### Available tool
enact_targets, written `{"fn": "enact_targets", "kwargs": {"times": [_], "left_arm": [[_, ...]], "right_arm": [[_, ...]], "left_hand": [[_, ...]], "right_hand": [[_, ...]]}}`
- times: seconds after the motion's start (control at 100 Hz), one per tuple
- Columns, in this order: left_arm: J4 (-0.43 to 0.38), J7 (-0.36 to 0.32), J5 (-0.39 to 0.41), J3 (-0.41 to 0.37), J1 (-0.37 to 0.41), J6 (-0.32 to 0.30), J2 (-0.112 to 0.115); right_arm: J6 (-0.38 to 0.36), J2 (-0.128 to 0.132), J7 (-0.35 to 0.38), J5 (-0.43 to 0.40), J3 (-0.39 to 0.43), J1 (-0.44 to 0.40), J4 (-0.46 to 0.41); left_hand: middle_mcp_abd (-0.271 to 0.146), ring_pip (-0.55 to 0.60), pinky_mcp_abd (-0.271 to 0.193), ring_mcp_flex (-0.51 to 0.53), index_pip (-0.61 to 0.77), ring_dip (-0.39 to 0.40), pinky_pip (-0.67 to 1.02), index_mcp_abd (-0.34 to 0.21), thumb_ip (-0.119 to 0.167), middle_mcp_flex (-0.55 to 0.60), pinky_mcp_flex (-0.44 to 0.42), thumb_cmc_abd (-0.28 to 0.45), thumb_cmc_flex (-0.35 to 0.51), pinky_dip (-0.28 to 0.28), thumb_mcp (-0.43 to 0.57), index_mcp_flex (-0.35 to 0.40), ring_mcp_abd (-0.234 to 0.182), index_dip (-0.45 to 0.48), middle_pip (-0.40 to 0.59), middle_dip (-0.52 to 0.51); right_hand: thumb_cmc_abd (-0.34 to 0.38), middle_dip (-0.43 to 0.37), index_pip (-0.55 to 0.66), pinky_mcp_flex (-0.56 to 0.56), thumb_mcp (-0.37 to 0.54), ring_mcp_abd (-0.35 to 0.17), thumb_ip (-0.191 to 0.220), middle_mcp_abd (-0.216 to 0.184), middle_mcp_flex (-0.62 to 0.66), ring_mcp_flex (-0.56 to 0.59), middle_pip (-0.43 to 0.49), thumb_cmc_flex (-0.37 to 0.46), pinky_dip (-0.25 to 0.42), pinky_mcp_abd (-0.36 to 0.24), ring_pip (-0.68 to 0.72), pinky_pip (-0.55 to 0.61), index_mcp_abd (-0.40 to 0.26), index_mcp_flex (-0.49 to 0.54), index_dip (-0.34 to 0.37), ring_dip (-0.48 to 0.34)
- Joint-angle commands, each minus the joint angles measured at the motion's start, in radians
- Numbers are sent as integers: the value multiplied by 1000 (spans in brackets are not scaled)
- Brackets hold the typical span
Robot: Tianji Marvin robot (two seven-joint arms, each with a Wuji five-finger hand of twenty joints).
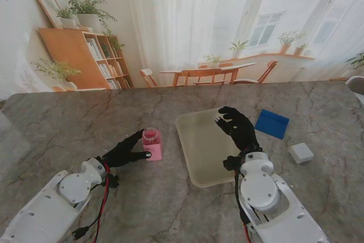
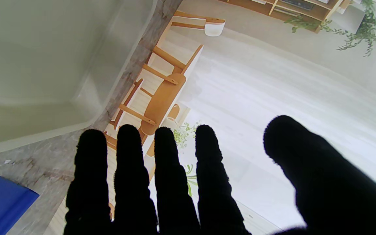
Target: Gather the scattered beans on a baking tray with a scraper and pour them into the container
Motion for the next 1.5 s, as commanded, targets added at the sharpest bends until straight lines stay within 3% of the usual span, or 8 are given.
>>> {"fn": "enact_targets", "kwargs": {"times": [0.0,0.22,0.25,0.43,0.58,0.97,1.18,1.49], "left_arm": [[14,-6,10,14,-14,-9,-9],[50,-19,-38,49,-41,-22,-17],[54,-19,-41,52,-44,-24,-18],[77,-24,-73,73,-59,-24,-26],[99,-20,-100,84,-68,-17,-35],[129,25,-169,86,-69,9,-68],[143,81,-177,82,-70,-4,-87],[69,158,-149,46,-38,-1,-93]], "right_arm": [[4,-5,10,4,-1,0,-2],[11,-6,8,8,0,0,-1],[12,-6,7,8,0,1,-1],[17,-7,9,11,0,1,-1],[20,-7,8,10,1,0,-2],[28,-8,3,12,3,-3,-4],[31,-9,1,11,5,-5,-6],[32,-6,2,-6,14,-9,-9]], "left_hand": [[-50,9,-22,-17,11,15,19,-28,44,-24,12,-48,6,-20,29,-30,-27,41,-7,31],[-74,41,-41,-1,20,30,65,-73,42,-11,19,-89,18,-19,77,-31,-45,152,15,77],[-77,53,-43,1,14,31,101,-80,18,-8,15,-140,-77,-44,281,-35,-47,233,25,86],[-103,71,-60,40,84,42,181,-132,4,42,19,-181,-84,-22,404,-53,-65,381,51,113],[-136,84,-76,96,193,57,268,-173,10,107,35,-178,-11,-21,389,-72,-88,766,73,157],[-287,144,-133,374,524,122,480,-289,22,389,199,-165,230,75,329,98,-176,1148,176,307],[-380,165,-161,565,856,161,563,-368,18,558,332,-147,405,153,143,118,-228,1247,255,362],[-378,188,-139,655,973,199,620,-378,34,666,388,-137,521,209,69,131,-216,1190,239,601]], "right_hand": [[19,12,7,5,-26,-26,-1,-10,12,17,-1,2,17,-3,13,22,-6,17,24,13],[25,14,7,9,-31,-27,-1,-9,14,19,2,7,20,-3,21,28,-3,21,24,16],[26,15,7,10,-31,-28,0,-9,15,19,3,8,21,-3,22,29,-4,21,24,16],[28,16,7,11,-36,-28,0,-8,16,19,5,10,23,-3,27,33,-2,23,24,18],[31,17,7,12,-39,-26,1,-9,16,19,6,10,24,-2,30,35,-2,23,23,19],[38,18,7,12,-46,-26,2,-7,19,18,6,12,25,-1,32,37,0,28,24,19],[38,19,7,11,-48,-26,3,-7,20,18,6,14,26,-1,33,37,0,27,24,20],[39,21,8,14,-49,-30,4,-10,24,24,9,17,30,-4,37,42,-2,29,25,22]]}}
